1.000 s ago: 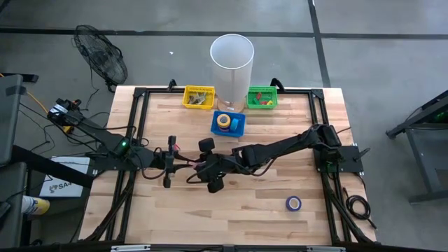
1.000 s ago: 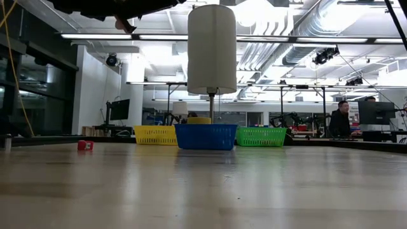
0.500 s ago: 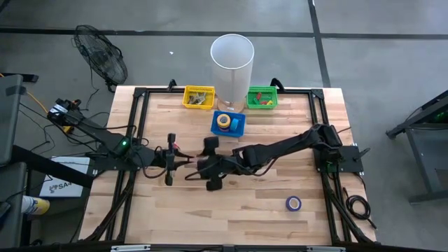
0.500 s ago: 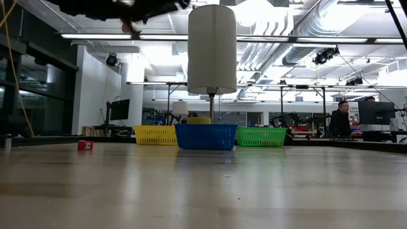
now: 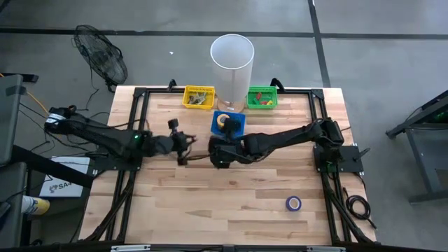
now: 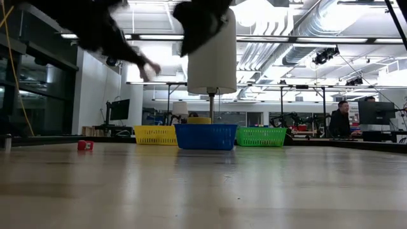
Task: Pick and place Stapler, Stapler remover, tape
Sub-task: Put the pink staple remover into the yellow basket
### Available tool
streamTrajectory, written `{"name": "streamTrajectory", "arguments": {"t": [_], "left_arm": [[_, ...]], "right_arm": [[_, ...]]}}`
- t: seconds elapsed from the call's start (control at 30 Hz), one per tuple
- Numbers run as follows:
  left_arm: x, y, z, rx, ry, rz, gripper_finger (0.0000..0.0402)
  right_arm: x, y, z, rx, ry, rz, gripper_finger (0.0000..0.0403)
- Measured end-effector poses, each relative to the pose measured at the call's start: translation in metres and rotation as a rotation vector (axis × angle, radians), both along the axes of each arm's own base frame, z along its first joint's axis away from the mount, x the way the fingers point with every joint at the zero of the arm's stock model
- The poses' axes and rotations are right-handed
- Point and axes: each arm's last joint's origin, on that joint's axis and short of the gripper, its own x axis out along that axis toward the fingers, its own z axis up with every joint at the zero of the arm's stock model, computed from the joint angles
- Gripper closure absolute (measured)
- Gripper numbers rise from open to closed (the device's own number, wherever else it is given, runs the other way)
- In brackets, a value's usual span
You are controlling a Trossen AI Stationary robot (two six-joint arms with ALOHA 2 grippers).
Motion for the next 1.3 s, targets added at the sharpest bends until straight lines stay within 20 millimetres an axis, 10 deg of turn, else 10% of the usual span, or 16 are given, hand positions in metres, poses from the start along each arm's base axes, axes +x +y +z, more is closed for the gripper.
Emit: {"name": "streamTrajectory", "arguments": {"t": [0.37, 0.67, 1.17, 1.3], "left_arm": [[0.031, 0.097, -0.040, 0.020, 0.102, 0.419, 0.0364], [0.015, 0.180, -0.046, -0.165, -0.077, 0.509, 0.0364], [-0.009, 0.231, -0.073, -0.311, -0.109, 0.594, 0.0364], [-0.008, 0.231, -0.072, -0.300, -0.113, 0.603, 0.0303]], "right_arm": [[-0.028, -0.017, -0.012, 0.012, 0.099, -0.320, 0.0157], [-0.039, -0.010, -0.013, -0.032, 0.109, -0.387, 0.0157], [-0.039, -0.007, -0.013, -0.039, 0.095, -0.390, 0.0157], [-0.039, -0.007, -0.013, -0.032, 0.098, -0.388, 0.0157]]}}
